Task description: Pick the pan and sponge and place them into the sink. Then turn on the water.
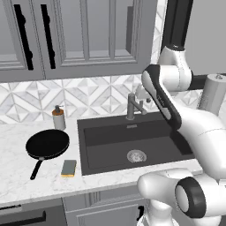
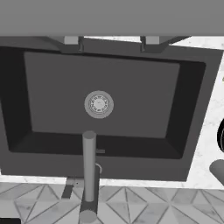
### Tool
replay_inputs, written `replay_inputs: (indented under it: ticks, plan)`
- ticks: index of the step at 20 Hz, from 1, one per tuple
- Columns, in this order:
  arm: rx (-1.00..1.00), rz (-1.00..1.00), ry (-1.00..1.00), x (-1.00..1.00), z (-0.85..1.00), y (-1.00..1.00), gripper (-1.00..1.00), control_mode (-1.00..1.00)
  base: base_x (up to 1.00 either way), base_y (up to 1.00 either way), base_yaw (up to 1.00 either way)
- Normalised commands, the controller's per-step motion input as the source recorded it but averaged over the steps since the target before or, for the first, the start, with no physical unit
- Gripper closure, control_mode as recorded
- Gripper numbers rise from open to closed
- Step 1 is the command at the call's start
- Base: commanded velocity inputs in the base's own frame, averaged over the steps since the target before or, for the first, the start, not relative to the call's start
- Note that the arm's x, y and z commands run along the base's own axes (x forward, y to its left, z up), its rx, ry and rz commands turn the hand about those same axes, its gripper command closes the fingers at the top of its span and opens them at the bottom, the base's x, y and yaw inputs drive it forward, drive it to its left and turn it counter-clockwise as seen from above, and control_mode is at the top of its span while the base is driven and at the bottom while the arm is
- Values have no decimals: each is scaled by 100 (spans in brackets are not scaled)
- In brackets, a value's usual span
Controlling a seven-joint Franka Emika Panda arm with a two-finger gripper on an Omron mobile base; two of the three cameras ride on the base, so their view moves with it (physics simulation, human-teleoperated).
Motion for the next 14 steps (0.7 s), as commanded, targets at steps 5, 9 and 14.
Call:
replay_inputs:
  ticks: [5, 9, 14]
  plan:
    - [0, 2, -6, -2, -21, 37, -100, -100, 0, 0, 0]
    - [0, 10, -14, 2, -42, 95, -100, -100, 0, 0, 0]
    - [-2, 1, -2, 2, -18, 77, -100, -100, 0, 0, 0]
